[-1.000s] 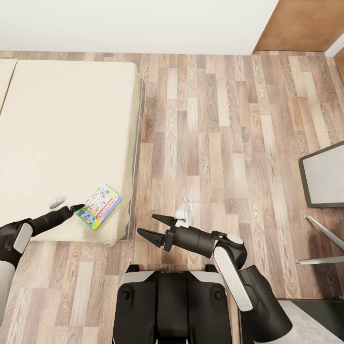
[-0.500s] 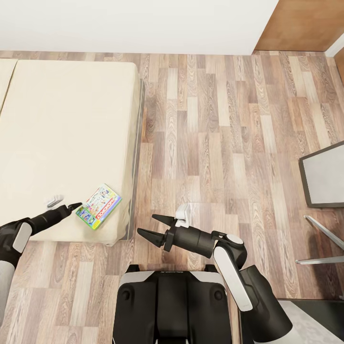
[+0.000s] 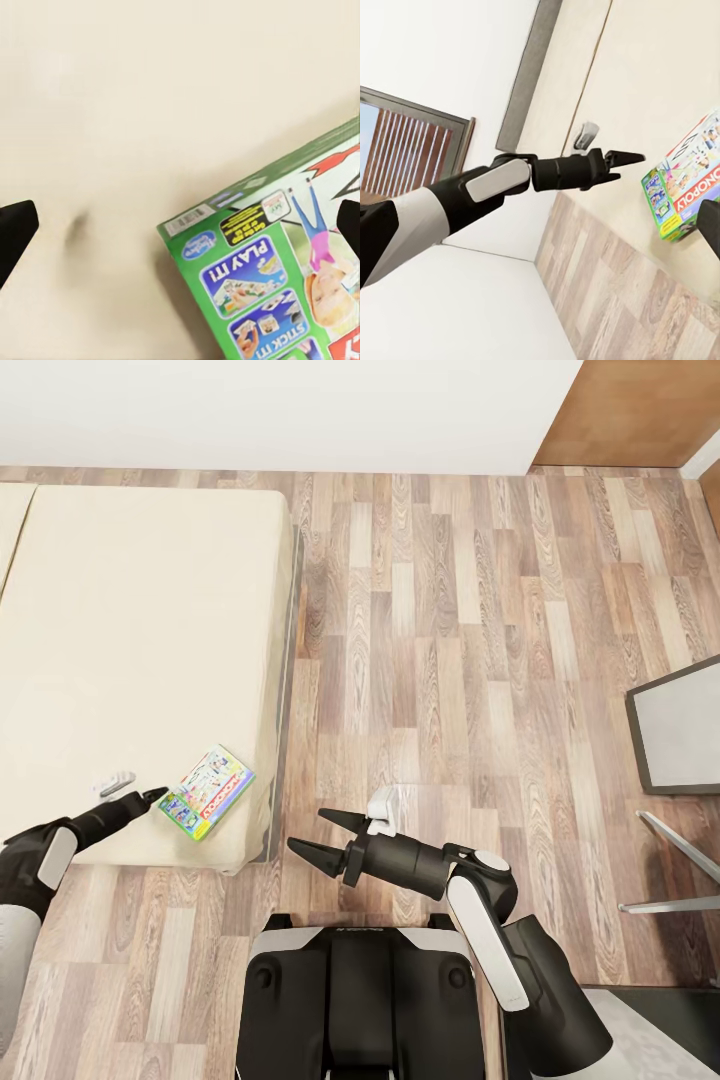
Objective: Put all the toys in the child's room - the three board games (two on the bed and one on the table), the two jigsaw puzzles on the table, and the tennis ball on the table - inside the toy box on the table in the child's room.
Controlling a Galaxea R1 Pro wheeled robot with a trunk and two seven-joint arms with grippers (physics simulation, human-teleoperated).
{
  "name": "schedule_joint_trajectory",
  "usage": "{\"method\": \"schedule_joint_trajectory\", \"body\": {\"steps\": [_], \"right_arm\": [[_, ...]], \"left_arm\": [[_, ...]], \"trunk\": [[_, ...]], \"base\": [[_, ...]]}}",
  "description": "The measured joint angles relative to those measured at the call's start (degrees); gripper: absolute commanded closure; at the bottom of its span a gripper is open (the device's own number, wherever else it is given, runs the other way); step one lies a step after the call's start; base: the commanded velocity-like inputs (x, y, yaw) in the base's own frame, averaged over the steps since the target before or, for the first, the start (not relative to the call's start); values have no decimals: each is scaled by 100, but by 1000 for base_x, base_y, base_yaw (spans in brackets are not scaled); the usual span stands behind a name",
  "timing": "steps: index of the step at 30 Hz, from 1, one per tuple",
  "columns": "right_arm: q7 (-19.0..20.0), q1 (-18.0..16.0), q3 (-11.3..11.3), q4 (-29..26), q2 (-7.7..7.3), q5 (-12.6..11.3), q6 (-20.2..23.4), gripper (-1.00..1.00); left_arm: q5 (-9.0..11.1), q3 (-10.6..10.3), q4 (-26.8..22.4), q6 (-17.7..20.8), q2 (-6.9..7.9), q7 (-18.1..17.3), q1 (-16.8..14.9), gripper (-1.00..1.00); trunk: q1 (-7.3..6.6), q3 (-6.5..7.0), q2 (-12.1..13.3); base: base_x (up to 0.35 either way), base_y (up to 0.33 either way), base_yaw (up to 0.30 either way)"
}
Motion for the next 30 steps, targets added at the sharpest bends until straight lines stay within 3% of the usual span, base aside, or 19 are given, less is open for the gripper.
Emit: {"method": "schedule_joint_trajectory", "body": {"steps": [7, 30], "right_arm": [[-3, 0, 3, 0, 4, 0, 0, -100], [-2, 0, 0, 0, 6, 0, 0, -100]], "left_arm": [[-7, -21, 121, -120, -122, 218, -1, -100], [-38, -50, 169, -186, -486, 245, -4, -100]], "trunk": [[0, 0, 0], [0, 0, 0]], "base": [[0, 0, 0], [0, 0, 0]]}}
